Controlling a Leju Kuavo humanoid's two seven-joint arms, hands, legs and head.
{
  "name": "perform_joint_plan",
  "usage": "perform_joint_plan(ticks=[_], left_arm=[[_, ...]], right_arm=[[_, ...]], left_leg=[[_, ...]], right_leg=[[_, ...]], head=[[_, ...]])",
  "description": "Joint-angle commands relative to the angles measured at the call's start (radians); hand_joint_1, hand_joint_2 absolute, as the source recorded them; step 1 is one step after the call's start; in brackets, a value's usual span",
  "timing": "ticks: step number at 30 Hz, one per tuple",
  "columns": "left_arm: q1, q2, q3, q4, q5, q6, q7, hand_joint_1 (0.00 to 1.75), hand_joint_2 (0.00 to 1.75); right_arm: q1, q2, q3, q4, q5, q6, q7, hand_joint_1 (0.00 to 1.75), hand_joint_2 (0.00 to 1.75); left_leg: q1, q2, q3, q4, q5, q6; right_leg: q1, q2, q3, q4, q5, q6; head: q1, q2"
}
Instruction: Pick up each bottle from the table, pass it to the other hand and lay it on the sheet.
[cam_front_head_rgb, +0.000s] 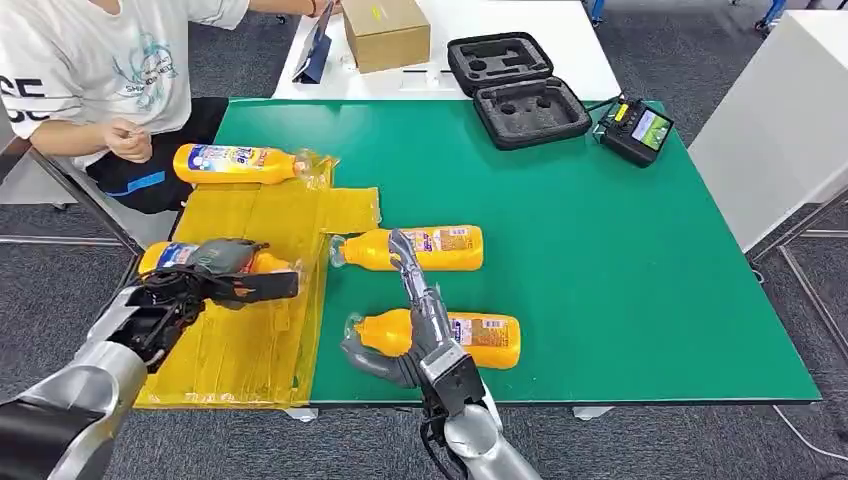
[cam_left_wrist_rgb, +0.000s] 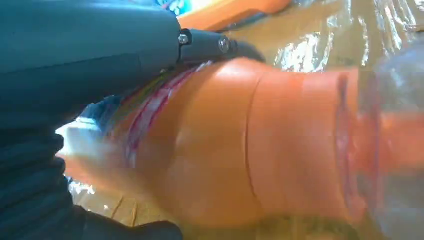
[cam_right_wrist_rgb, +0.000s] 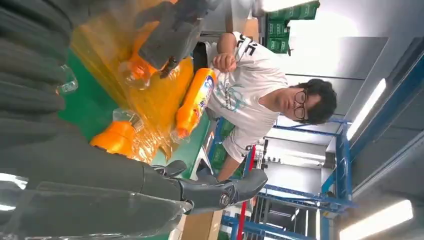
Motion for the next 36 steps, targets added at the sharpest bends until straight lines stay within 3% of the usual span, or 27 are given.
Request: perform_joint_plan(ticks=[1, 17, 26, 29, 30, 32, 36], left_arm=[[-0.030, -0.027, 0.038, 0.096, 0.050, -0.051, 0.004, 0.00, 0.00], [-0.072, -0.045, 0.097, 0.125, 0.192, -0.200, 0.007, 0.00, 0.00], [-0.091, -0.053, 0.255, 0.133, 0.436, -0.315, -0.049, 0.00, 0.00], [-0.068, -0.072, 0.281, 0.072, 0.478, -0.097, -0.160, 0.00, 0.00], [-0.044, -0.099, 0.318, 0.022, 0.493, 0.152, -0.217, 0.00, 0.00], [-0.024, -0.116, 0.338, -0.022, 0.511, 0.275, -0.255, 0.00, 0.00], [-0.017, -0.114, 0.330, -0.031, 0.516, 0.275, -0.256, 0.00, 0.00]], right_arm=[[-0.050, 0.005, -0.039, 0.095, -0.007, -0.012, 0.000, 0.00, 1.75], [-0.046, 0.004, -0.056, 0.107, -0.002, -0.030, 0.000, 0.00, 1.75], [-0.040, 0.006, -0.063, 0.130, 0.021, -0.037, 0.000, 0.00, 1.75], [-0.024, 0.006, -0.066, 0.115, 0.038, -0.035, 0.000, 0.00, 1.75], [-0.010, 0.009, -0.070, 0.101, 0.054, -0.038, 0.000, 0.00, 1.75], [-0.004, 0.013, -0.072, 0.093, 0.060, -0.034, 0.000, 0.00, 1.75], [-0.001, 0.018, -0.072, 0.089, 0.061, -0.032, 0.000, 0.00, 1.75]], left_leg=[[-0.001, 0.000, 0.003, -0.001, -0.001, 0.000], [0.000, -0.001, 0.005, -0.001, -0.001, 0.000], [0.000, 0.000, 0.004, -0.001, -0.001, 0.000], [0.000, -0.002, 0.006, -0.001, -0.001, 0.000], [0.000, -0.002, 0.004, -0.001, -0.001, 0.000], [0.000, -0.004, 0.003, -0.001, 0.000, 0.001], [-0.001, -0.001, 0.003, -0.001, -0.001, 0.000]], right_leg=[[-0.001, 0.001, 0.003, -0.001, -0.001, 0.000], [0.000, 0.000, 0.005, -0.001, -0.002, 0.000], [0.000, 0.000, 0.004, -0.001, -0.001, 0.000], [0.000, -0.001, 0.006, -0.001, -0.002, 0.000], [0.000, -0.001, 0.004, -0.001, -0.001, 0.000], [0.000, -0.003, 0.004, -0.001, -0.002, 0.000], [-0.001, -0.001, 0.003, -0.001, -0.001, 0.000]], head=[[0.000, 0.000], [0.000, 0.000], [0.000, 0.000], [0.000, 0.000], [0.000, 0.000], [0.000, 0.000], [0.000, 0.000]])
